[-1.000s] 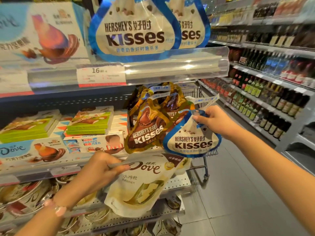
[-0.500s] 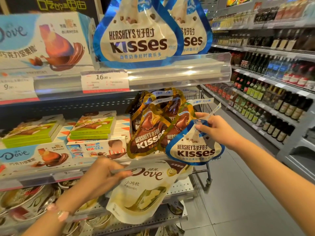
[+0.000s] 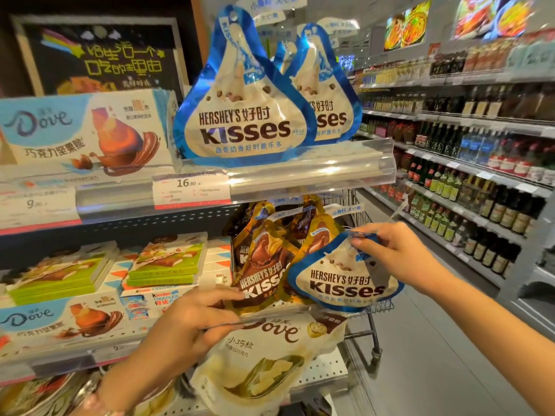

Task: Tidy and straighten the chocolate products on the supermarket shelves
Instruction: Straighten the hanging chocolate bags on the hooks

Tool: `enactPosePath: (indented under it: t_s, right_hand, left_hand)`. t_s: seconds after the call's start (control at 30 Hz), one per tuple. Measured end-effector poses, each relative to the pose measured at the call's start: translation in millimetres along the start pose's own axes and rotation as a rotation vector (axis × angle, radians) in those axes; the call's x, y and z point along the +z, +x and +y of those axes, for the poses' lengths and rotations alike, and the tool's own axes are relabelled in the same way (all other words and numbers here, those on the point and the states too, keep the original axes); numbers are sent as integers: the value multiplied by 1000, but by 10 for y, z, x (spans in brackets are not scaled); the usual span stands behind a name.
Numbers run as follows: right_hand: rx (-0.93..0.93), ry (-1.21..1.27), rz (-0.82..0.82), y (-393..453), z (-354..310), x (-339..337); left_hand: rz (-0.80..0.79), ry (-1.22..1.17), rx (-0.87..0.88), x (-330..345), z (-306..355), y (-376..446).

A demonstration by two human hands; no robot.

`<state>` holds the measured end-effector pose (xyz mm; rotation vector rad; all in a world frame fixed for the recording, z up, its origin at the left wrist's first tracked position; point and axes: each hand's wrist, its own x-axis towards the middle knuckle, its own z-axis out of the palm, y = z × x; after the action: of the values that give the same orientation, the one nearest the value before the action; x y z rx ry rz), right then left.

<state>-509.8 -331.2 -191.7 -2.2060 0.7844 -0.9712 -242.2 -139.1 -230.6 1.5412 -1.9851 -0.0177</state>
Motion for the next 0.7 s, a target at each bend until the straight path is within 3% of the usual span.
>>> enactPosePath:
  t_s: [0.23,0.4,0.57,0.7]
  right_hand:
    - [-165,115,-73,85,-546,33]
    - [-265,193,-89,198,-818,85]
    - [-274,196,-41,343,-974,-2]
    - [-201,292,-209,419,-1065,-159]
  left_hand:
    - [-76,-180,-78,-54,294,349]
    - [20,-489,-313,-54,418,476]
    - [114,-584,-272,-209,471,508]
    - [183,-478,-197,-320,515,523]
